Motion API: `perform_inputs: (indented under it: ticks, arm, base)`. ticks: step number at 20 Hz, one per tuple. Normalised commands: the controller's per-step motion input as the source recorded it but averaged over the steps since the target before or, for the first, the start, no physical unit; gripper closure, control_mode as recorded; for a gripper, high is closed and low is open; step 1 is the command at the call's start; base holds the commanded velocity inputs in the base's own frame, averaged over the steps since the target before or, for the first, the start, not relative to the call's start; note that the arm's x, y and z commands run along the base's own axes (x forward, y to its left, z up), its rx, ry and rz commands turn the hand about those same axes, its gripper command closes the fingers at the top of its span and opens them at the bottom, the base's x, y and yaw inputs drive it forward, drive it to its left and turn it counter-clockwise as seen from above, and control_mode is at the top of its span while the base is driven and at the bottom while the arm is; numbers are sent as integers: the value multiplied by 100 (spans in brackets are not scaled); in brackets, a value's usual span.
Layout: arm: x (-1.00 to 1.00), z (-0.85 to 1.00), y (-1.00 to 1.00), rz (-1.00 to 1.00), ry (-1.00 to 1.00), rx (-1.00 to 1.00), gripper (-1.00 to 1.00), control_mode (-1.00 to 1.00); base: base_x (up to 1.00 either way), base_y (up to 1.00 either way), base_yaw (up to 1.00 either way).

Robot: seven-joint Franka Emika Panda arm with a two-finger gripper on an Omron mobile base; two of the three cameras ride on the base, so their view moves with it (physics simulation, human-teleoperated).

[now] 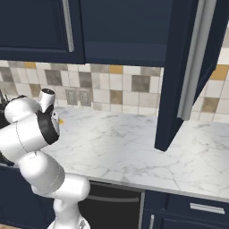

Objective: Open the cabinet. Pick the bar soap and place it next to the sink. Then close the cabinet.

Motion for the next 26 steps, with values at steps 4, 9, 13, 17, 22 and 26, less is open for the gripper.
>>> perform_inputs:
  ticks: [4,9,13,17,22,26]
  arm:
    - [14,-27,1,11,0,0,100,-100]
    - [23,-14,0,11,0,0,100,-100]
    - [15,-2,5,12,0,0,100,-100]
    - [0,0,16,13,0,0,100,-100]
    - [0,-6,16,12,0,0,100,-100]
    - [26,-12,4,8,0,0,100,-100]
  base:
    - [0,0,0]
    - [0,0,0]
    - [0,0,0]
    - [0,0,0]
    - [0,0,0]
    - [0,0,0]
